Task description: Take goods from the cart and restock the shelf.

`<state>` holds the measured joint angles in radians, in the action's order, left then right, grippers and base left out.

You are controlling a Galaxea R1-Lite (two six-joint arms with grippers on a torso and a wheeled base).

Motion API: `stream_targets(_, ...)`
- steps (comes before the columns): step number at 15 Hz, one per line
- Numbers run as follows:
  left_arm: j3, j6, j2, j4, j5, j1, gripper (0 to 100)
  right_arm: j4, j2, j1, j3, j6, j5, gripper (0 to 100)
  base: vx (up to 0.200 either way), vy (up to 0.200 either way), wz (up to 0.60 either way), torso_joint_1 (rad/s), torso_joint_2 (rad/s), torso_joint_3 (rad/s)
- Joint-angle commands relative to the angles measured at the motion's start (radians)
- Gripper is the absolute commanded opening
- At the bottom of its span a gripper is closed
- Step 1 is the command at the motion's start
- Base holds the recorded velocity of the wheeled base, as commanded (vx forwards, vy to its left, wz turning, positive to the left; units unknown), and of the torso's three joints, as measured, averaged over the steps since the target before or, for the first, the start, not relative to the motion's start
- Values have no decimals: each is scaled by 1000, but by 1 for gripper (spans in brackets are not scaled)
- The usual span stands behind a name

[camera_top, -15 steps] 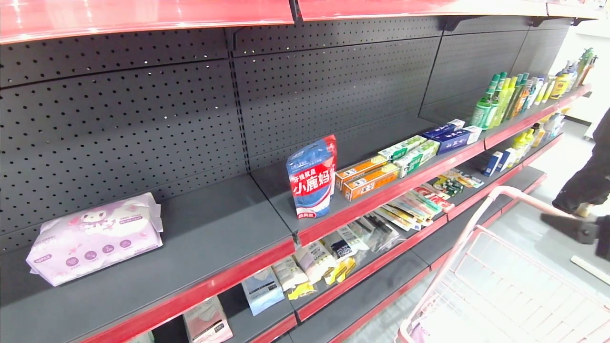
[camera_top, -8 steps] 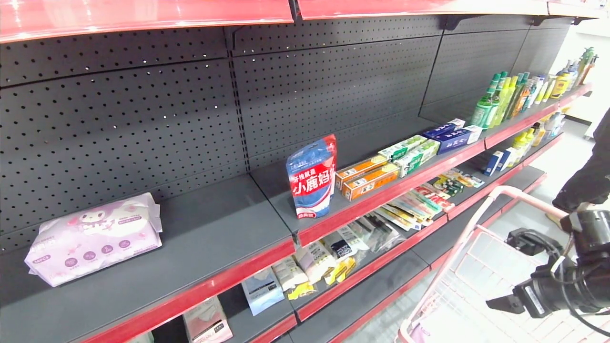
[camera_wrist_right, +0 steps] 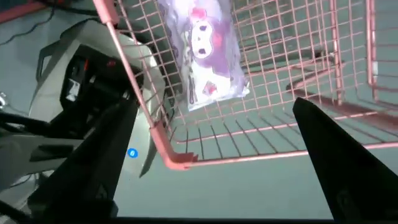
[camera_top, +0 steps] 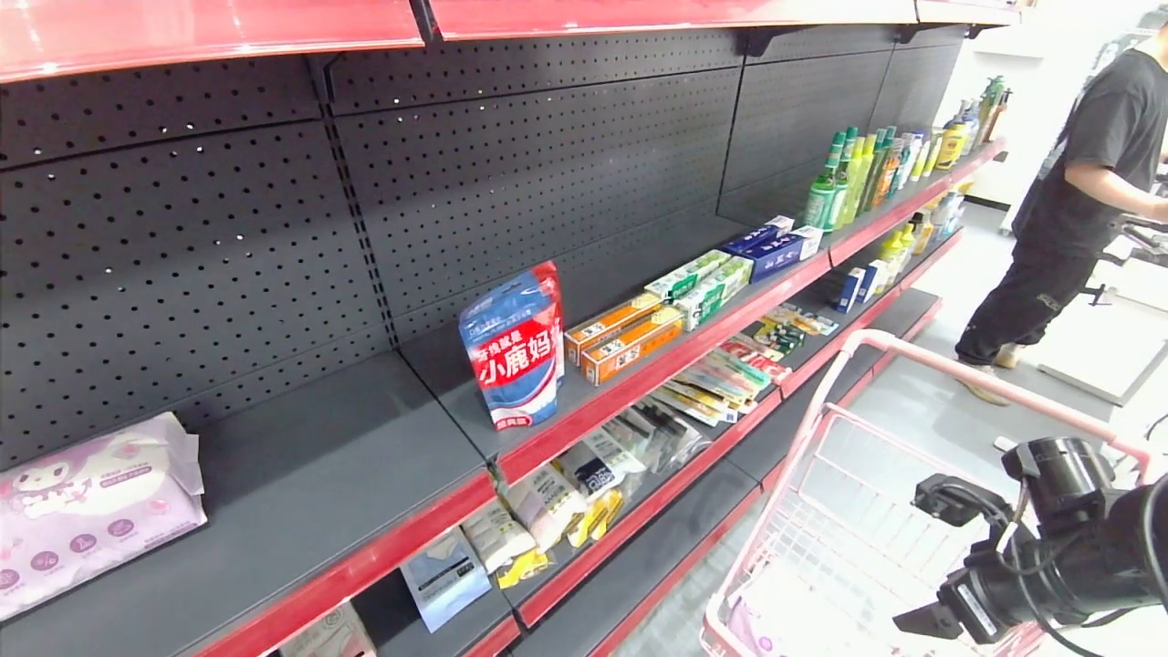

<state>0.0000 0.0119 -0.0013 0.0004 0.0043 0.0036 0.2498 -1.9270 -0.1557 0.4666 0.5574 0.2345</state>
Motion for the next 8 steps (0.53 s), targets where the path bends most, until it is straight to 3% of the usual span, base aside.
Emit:
stream_targets(1,0,0,1,0,0,1,100,78,-89,38,-5,16,0,100,0,0,0,0,0,0)
stream_targets(8,0,0,1,0,0,1,100,89,-211,84,24,68,5,100,0,0,0,-75,158,86)
